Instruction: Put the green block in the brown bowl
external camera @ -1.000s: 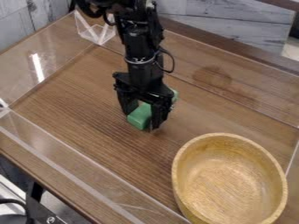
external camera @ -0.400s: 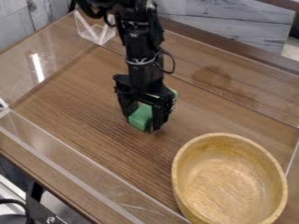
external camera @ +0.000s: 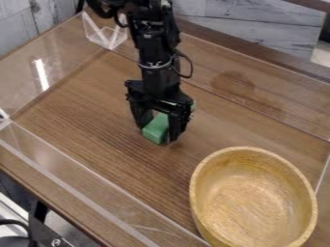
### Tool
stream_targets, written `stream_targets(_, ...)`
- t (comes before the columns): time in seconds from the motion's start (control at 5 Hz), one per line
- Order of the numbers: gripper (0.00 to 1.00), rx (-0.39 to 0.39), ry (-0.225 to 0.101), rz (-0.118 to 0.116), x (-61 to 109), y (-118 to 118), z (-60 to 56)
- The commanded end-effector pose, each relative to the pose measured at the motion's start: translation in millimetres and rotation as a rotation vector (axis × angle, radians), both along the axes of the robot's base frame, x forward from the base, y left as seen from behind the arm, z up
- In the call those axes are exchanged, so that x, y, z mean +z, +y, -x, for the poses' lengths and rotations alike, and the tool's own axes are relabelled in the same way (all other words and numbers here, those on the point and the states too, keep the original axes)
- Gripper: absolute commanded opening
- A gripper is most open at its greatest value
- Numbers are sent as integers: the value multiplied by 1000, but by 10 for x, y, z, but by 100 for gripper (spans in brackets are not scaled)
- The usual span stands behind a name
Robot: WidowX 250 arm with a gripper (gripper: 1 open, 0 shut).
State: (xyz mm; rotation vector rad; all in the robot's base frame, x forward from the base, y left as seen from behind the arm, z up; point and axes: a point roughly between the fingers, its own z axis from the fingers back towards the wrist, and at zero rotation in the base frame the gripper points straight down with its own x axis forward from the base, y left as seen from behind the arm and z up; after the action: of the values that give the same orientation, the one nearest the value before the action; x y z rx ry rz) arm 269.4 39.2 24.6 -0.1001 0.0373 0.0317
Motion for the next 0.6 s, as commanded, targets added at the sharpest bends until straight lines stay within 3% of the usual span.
stream_targets(0.0,100,13,-42,0,237,65,-106)
stream_targets(0.4,100,19,-28,15,477,136,-100)
